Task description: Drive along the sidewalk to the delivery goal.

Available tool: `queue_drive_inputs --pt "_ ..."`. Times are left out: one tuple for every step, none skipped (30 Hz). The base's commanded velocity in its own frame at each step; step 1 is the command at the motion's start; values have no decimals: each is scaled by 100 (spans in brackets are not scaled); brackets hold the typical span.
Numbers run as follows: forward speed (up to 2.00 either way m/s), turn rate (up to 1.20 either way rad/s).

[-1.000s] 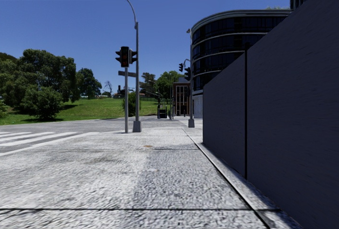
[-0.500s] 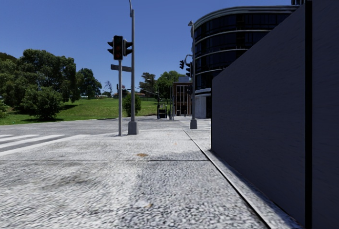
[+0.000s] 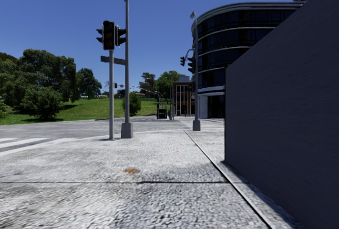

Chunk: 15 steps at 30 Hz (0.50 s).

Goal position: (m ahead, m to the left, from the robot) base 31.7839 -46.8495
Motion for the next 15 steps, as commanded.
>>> queue_drive_inputs --pt "200 0" --pt "200 0" --pt "200 0" --pt "200 0" --pt "200 0" --pt "200 0" --pt "200 0" --pt "200 0" --pt "200 0" --pt "200 0" --pt "200 0" --pt "200 0" --pt "200 0" --pt "200 0" --pt "200 0"
